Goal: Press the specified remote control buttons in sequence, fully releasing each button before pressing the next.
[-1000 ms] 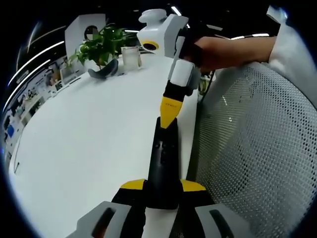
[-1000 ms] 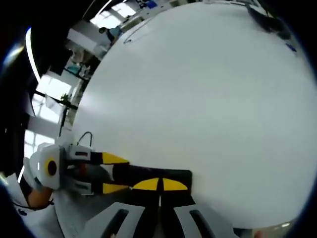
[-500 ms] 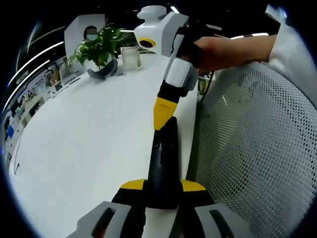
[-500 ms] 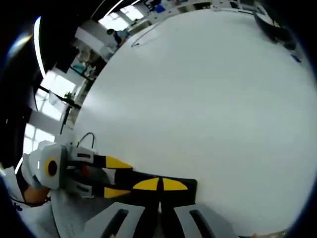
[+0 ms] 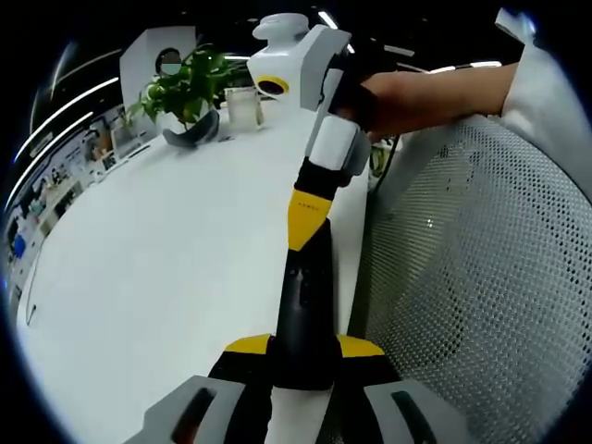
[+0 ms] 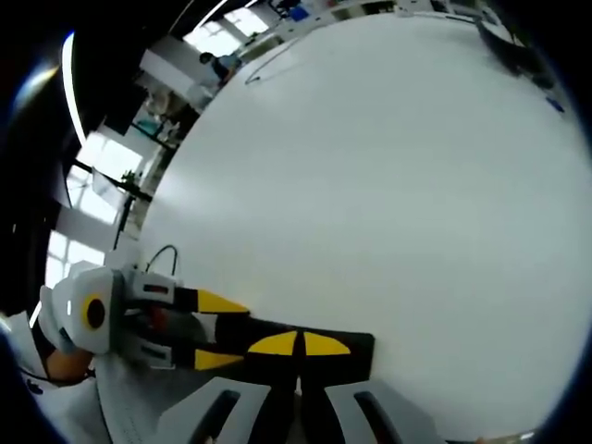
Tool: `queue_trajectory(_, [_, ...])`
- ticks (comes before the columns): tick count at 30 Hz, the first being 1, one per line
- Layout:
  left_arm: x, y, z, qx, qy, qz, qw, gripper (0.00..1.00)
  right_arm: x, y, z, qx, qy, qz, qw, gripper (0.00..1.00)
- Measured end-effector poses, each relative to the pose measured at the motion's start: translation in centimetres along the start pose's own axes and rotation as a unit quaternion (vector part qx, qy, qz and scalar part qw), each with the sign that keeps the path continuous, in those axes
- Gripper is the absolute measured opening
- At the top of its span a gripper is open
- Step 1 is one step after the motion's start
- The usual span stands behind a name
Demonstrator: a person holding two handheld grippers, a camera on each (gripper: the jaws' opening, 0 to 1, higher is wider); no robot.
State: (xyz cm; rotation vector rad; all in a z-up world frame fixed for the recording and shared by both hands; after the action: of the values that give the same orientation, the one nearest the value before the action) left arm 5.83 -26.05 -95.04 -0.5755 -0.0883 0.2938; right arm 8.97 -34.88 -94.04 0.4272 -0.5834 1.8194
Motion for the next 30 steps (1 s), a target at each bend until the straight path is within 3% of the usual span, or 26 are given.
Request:
queue_trajectory(17, [0.1, 0.0, 0.0, -0.002, -0.002, 0.008, 1.0, 0.24, 0.3, 0.0, 0.0, 0.006, 0.026, 0.034, 0.999, 0.0])
queue_trajectory(24, [0.1, 0.0, 0.0, -0.001, -0.003, 0.011, 0.9999, 0.24, 0.7, 0.0, 0.5, 0.003, 0.011, 0.038, 0.9992, 0.0])
queue_trajectory(28, [0.0, 0.0, 0.0, -0.002, -0.003, 0.013, 0.9999, 0.24, 0.7, 0.7, 0.1, 0.032, 0.006, 0.028, 0.9991, 0.0])
queue_trajectory(30, [0.0, 0.0, 0.0, -0.003, -0.004, 0.014, 0.9999, 0.25, 1.1, 0.5, 0.1, 0.026, 0.004, 0.038, 0.9989, 0.0])
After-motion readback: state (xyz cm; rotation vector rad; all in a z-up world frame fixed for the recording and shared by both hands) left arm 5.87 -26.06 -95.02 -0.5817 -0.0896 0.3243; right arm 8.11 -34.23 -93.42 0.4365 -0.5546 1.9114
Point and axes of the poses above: the point that each gripper's makers call its tool centre point, and the gripper's own axes: z roughly backward along the fingers, x roughly to its left, y roughly out of its underside, the point moved 3 cm from there along z, roughly backward along the fingers, and after that the axes turned 9 degrees about x, right-handed, at the moved point
